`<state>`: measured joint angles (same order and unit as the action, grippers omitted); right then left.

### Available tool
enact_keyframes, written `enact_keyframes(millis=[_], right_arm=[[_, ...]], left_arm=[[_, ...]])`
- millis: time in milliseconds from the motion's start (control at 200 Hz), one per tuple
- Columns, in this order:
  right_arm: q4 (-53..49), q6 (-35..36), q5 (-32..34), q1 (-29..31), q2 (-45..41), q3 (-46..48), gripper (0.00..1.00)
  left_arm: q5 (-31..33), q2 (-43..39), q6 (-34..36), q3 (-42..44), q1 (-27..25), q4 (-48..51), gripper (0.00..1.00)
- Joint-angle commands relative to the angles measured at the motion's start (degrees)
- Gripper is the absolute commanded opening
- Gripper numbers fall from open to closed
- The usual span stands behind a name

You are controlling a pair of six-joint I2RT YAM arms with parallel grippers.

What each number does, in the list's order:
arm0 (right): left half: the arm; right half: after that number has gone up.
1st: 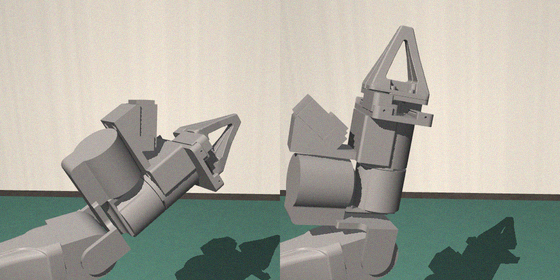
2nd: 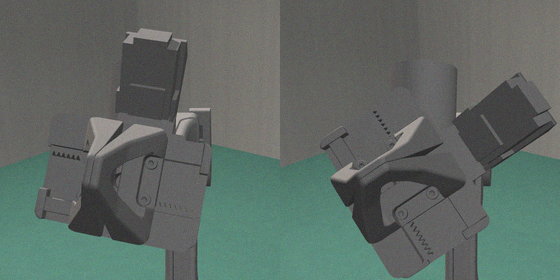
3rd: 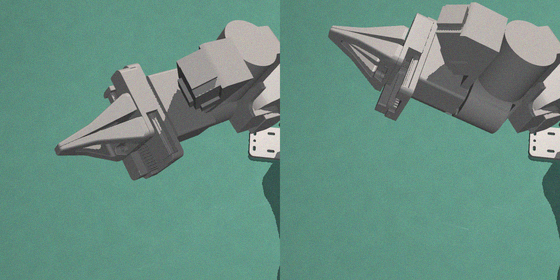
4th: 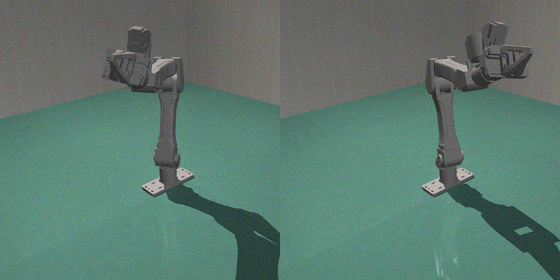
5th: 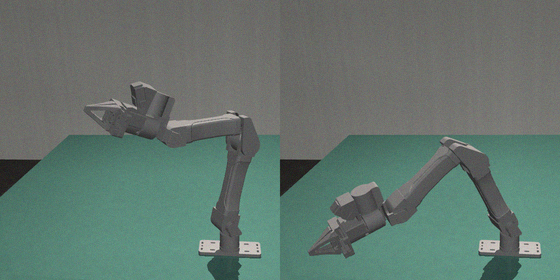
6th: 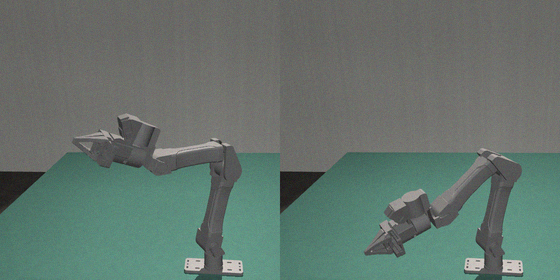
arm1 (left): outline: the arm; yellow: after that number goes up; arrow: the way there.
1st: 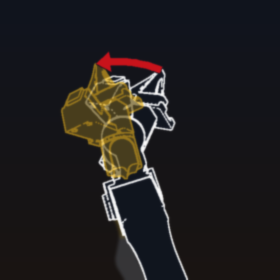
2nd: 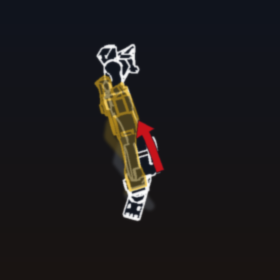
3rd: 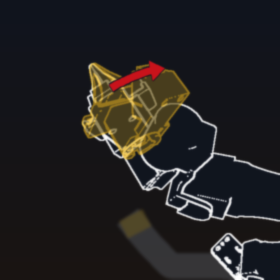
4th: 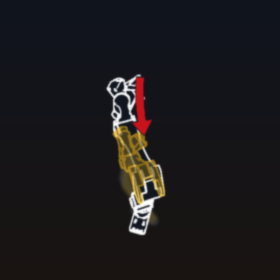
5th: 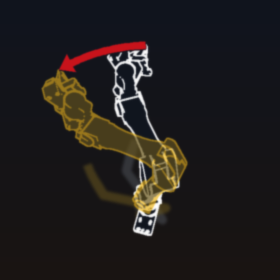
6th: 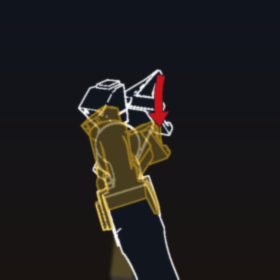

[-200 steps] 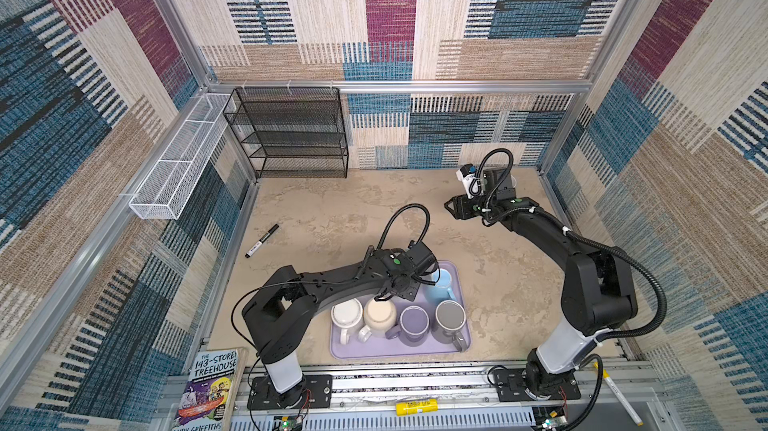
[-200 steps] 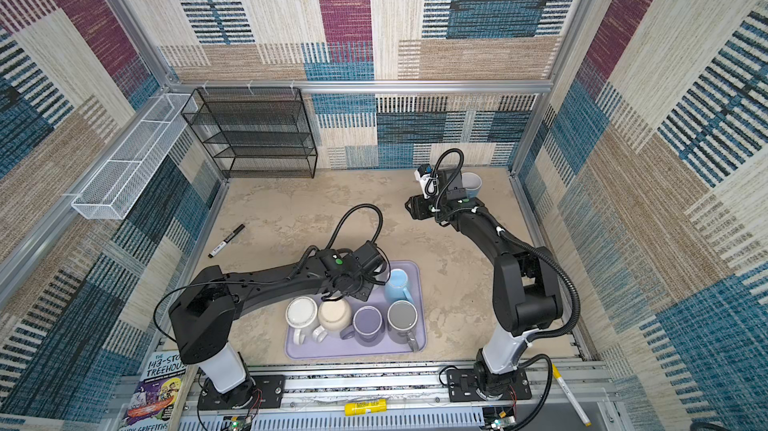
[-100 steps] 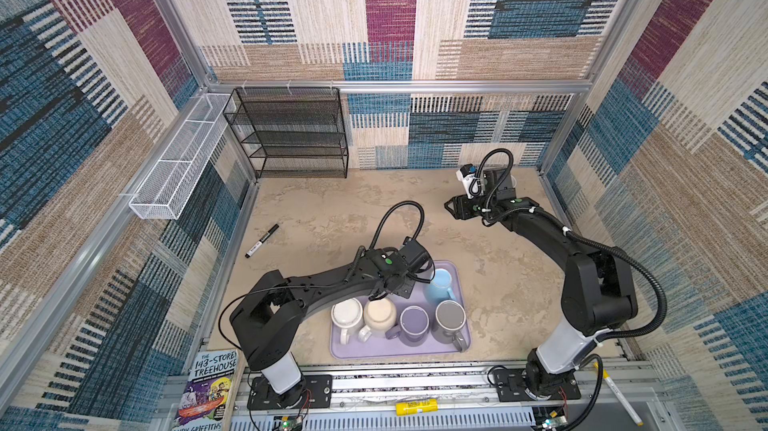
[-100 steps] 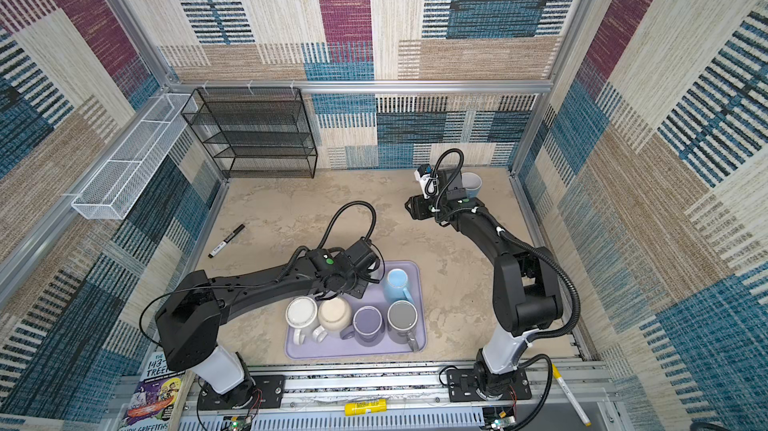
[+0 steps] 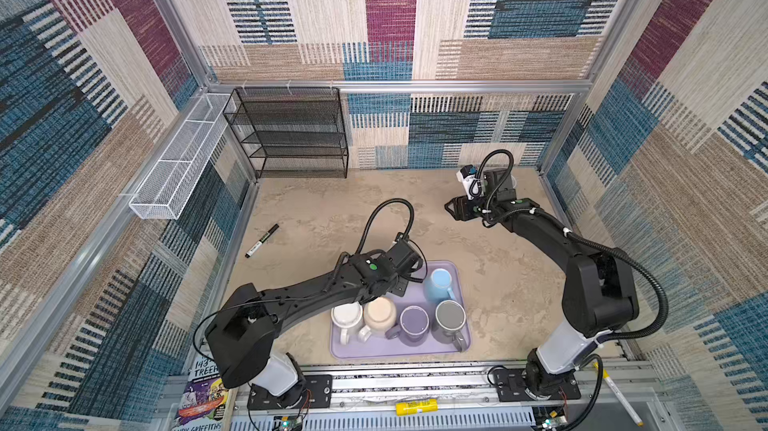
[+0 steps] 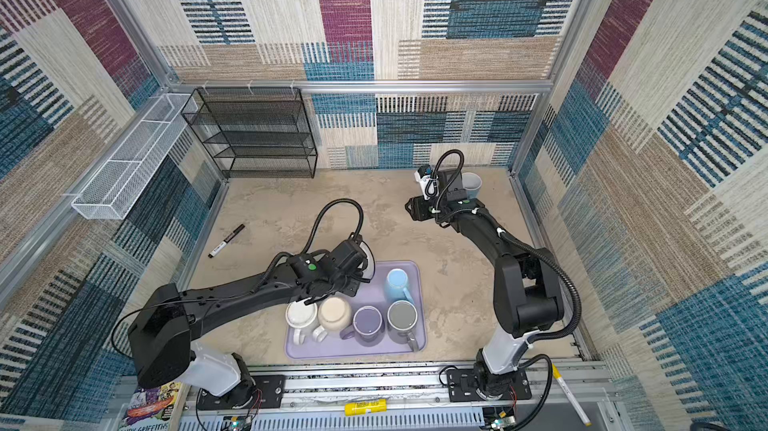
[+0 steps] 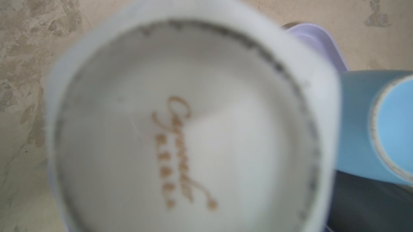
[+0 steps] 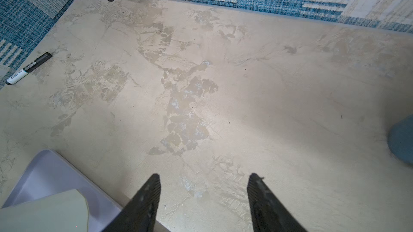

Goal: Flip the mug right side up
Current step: 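Lower the left gripper onto the upside-down white hexagonal mug's base and close it, then lift the white hexagonal mug off the tray with the left gripper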

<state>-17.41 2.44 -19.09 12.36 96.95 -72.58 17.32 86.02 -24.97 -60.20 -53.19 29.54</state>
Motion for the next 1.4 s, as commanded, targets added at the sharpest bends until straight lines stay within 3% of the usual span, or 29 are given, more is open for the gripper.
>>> enact_keyframes(millis=[0,571,867,1393], right_arm=[[1.9,-0.6,-0.9,0.1,-0.4,0.4,0.64],[7.1,-5.0,-8.0,1.0,-0.7,6.8,0.64],[9.7,-6.9,-12.8,1.6,-0.2,8.7,0.64],[14.4,-9.4,-20.9,4.0,0.0,9.1,0.64]], left_arm=[[2.0,-2.5,1.3,1.3,0.5,-5.1,0.0],[-8.6,-17.4,2.1,10.1,7.8,-13.7,0.0],[-17.8,-24.8,2.3,13.4,13.6,-18.1,0.0],[-27.3,-27.7,0.7,13.2,20.1,-34.0,0.0]])
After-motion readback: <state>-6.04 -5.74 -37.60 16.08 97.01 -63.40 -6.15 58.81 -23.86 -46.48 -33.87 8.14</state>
